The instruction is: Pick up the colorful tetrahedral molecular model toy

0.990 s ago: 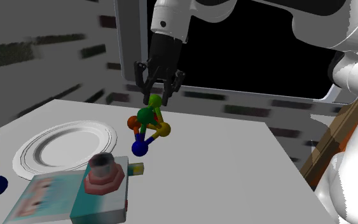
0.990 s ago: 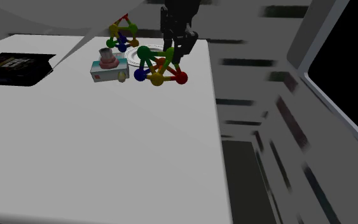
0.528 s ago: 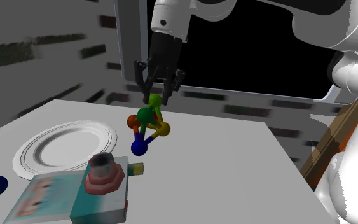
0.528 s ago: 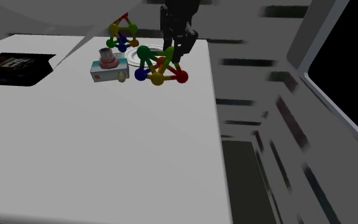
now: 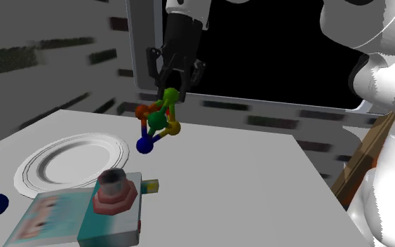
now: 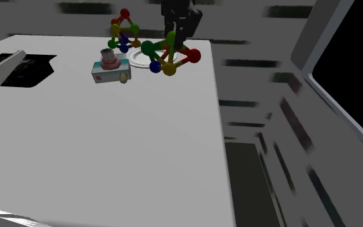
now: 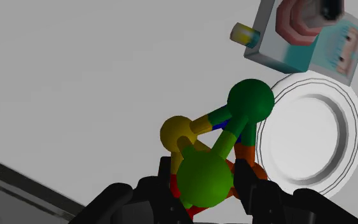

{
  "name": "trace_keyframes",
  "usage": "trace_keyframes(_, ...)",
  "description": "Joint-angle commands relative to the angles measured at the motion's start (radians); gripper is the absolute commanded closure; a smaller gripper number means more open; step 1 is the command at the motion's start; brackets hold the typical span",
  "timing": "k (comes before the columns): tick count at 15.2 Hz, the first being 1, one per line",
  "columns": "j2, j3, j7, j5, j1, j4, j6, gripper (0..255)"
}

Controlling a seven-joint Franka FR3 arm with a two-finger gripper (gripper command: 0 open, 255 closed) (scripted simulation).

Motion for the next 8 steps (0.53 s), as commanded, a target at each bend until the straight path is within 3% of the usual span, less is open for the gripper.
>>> trace_keyframes(1,0.024,0.003,0.014,-0.012,0.009,0.063,-0.038,255)
trace_keyframes(6,0.109,0.012,0.054,-0.054,0.049,0.255,-0.146,255)
trace_keyframes(8,0.113,0.012,0.055,-0.056,0.051,0.262,-0.15,255)
